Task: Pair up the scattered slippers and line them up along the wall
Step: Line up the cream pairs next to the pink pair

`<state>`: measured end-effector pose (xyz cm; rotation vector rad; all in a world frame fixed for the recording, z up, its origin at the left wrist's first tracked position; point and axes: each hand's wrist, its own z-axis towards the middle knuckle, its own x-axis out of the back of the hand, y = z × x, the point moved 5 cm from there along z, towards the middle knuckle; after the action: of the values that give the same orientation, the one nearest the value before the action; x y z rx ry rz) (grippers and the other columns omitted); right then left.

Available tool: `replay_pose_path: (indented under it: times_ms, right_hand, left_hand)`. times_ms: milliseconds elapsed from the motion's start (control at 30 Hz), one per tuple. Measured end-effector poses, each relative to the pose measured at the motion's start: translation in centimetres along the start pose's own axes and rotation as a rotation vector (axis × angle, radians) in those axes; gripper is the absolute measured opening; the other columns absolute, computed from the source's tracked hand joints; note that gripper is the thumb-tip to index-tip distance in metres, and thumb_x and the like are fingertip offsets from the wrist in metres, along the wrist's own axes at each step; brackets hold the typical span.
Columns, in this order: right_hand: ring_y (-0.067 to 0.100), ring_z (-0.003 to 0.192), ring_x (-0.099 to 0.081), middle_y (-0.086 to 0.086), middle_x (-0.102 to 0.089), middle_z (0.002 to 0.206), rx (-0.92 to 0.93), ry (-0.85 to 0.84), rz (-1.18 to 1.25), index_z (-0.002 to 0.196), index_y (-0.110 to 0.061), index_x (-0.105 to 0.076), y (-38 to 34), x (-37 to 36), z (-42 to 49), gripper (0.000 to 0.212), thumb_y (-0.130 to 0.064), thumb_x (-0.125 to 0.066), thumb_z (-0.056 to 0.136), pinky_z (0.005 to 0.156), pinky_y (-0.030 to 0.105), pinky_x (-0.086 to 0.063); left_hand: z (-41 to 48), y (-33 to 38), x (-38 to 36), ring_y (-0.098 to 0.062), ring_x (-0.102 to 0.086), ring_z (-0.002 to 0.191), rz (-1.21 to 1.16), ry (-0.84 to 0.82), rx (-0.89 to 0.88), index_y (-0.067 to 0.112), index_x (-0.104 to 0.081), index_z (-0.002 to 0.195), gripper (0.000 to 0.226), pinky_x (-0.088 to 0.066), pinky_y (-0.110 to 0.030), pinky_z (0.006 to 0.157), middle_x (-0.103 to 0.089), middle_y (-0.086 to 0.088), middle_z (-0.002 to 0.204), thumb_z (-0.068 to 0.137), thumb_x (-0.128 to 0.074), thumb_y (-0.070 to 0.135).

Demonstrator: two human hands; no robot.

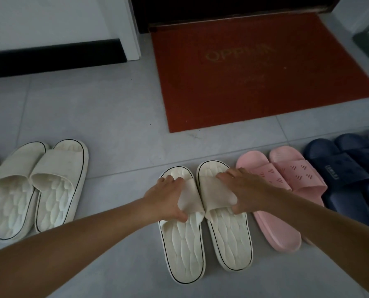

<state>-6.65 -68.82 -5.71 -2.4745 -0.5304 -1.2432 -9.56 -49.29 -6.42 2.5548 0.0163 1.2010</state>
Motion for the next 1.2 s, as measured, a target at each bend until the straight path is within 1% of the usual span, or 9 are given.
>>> replay_pose_path:
  times_ms: [67, 167, 367, 467, 567, 767, 900, 1067, 1200]
  right_hand:
    - [0.026, 0.122, -0.037, 0.0, -0.033, 0.139, 0.002, -0.022, 0.014, 0.142, -0.028, -0.017, 0.0, -0.3, 0.0, 0.1, -0.052, -0.071, 0.061, 0.089, 0.039, -0.041]
    - [0.028, 0.134, -0.022, 0.001, -0.018, 0.149, 0.012, -0.031, 0.041, 0.145, -0.031, -0.006, -0.5, -0.2, 0.0, 0.115, -0.077, -0.061, 0.055, 0.105, 0.046, -0.031]
    - [0.024, 0.144, -0.012, 0.0, -0.012, 0.157, 0.144, 0.093, 0.242, 0.147, -0.03, -0.007, -5.8, 1.8, 2.9, 0.111, -0.093, -0.031, 0.059, 0.114, 0.047, -0.016]
    - [0.022, 0.141, -0.019, 0.001, -0.019, 0.155, 0.208, 0.172, 0.366, 0.146, -0.028, -0.017, -10.5, 3.4, 5.4, 0.093, -0.083, -0.028, 0.072, 0.115, 0.045, -0.022]
    - [0.022, 0.14, -0.024, 0.002, -0.023, 0.154, 0.322, 0.172, 0.335, 0.146, -0.026, -0.021, -16.6, 5.2, 7.1, 0.077, -0.069, -0.035, 0.084, 0.113, 0.044, -0.028]
    - [0.019, 0.137, -0.026, -0.003, -0.017, 0.153, 0.463, 0.128, 0.12, 0.146, -0.027, -0.017, -24.1, 7.2, 9.2, 0.075, -0.065, -0.041, 0.086, 0.107, 0.038, -0.035]
    - [0.022, 0.131, -0.035, 0.001, -0.023, 0.146, 0.398, 0.013, -0.028, 0.142, -0.02, -0.023, -28.0, 8.3, 11.7, 0.072, -0.057, -0.05, 0.086, 0.099, 0.038, -0.042]
    - [0.026, 0.127, -0.039, 0.005, -0.033, 0.141, 0.224, 0.009, -0.116, 0.139, -0.015, -0.026, -34.1, 10.1, 15.8, 0.07, -0.044, -0.057, 0.083, 0.095, 0.039, -0.043]
    - [0.029, 0.128, -0.043, 0.007, -0.024, 0.15, 0.017, 0.001, -0.081, 0.145, -0.012, -0.011, -36.3, 9.7, 18.8, 0.087, -0.039, -0.064, 0.081, 0.094, 0.041, -0.043]
  left_hand:
    - [0.0, 0.1, -0.1, -0.023, -0.04, 0.11, 0.013, 0.0, 0.002, 0.017, -0.038, 0.117, 0.075, -0.045, -0.035, 0.08, -0.042, -0.001, 0.114, 0.059, -0.074, 0.049]
    - [0.0, 0.2, -0.2, -0.024, -0.036, 0.121, -0.017, -0.014, 0.017, 0.02, -0.032, 0.129, 0.09, -0.044, -0.038, 0.091, -0.039, 0.0, 0.126, 0.058, -0.075, 0.058]
    - [-2.1, -1.1, 1.8, -0.023, -0.026, 0.133, -0.057, 0.003, 0.069, 0.024, -0.019, 0.144, 0.114, -0.037, -0.041, 0.104, -0.028, 0.002, 0.143, 0.054, -0.072, 0.07]
    - [-5.1, -4.2, 3.8, -0.025, -0.027, 0.134, -0.096, 0.068, 0.14, 0.022, -0.022, 0.143, 0.11, -0.035, -0.044, 0.106, -0.03, -0.001, 0.143, 0.056, -0.071, 0.07]
    - [-8.6, -9.1, 5.6, -0.025, -0.024, 0.136, -0.075, 0.151, 0.21, 0.019, -0.021, 0.144, 0.11, -0.034, -0.044, 0.107, -0.029, -0.003, 0.145, 0.06, -0.07, 0.069]
    - [-13.6, -21.6, 6.0, -0.025, -0.028, 0.134, -0.107, 0.247, 0.367, 0.018, -0.033, 0.136, 0.092, -0.038, -0.042, 0.102, -0.032, -0.001, 0.142, 0.064, -0.075, 0.055]
    - [-15.3, -31.0, 6.5, -0.027, -0.019, 0.14, 0.03, 0.255, 0.42, 0.012, -0.023, 0.142, 0.099, -0.032, -0.045, 0.11, -0.021, -0.006, 0.151, 0.068, -0.075, 0.052]
    - [-13.5, -37.3, 8.1, -0.025, -0.008, 0.146, 0.112, 0.17, 0.299, 0.012, -0.007, 0.149, 0.11, -0.028, -0.044, 0.113, -0.007, -0.006, 0.159, 0.07, -0.073, 0.051]
    - [-10.3, -37.8, 8.5, -0.024, -0.02, 0.143, 0.043, 0.141, 0.165, 0.013, -0.017, 0.145, 0.096, -0.036, -0.046, 0.108, -0.023, -0.004, 0.153, 0.072, -0.072, 0.042]
